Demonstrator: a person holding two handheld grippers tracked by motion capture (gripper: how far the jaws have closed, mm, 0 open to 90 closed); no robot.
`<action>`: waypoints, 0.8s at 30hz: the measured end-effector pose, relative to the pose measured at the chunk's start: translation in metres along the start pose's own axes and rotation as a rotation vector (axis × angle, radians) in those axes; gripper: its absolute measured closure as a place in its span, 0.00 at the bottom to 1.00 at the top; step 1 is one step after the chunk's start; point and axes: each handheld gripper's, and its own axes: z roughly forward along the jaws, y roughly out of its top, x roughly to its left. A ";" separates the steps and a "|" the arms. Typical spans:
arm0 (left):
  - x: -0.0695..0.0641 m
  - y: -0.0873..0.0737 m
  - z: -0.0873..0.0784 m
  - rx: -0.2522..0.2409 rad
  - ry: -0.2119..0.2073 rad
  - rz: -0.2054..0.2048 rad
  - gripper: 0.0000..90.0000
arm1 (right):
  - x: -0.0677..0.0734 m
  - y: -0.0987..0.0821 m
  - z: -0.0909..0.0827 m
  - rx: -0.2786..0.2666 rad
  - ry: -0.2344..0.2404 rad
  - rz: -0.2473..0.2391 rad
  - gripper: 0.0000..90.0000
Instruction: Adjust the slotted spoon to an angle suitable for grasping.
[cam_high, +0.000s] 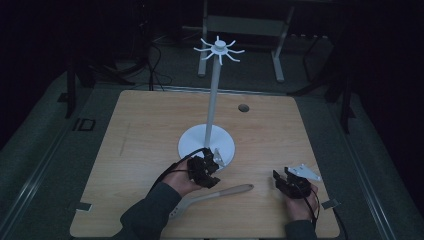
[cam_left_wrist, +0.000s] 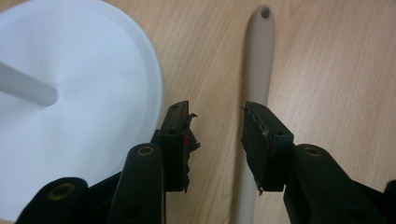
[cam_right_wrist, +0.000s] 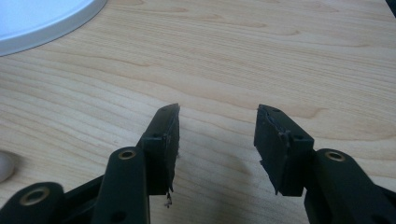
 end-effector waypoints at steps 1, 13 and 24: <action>0.000 0.000 0.000 0.000 0.000 0.000 0.69 | 0.000 0.000 0.000 0.000 0.000 0.000 0.56; -0.008 0.006 0.019 0.087 -0.048 0.055 0.71 | 0.000 0.000 0.000 0.000 -0.001 -0.005 0.55; -0.011 0.010 0.030 0.131 -0.064 0.055 0.71 | -0.001 0.000 0.000 -0.001 0.000 -0.005 0.55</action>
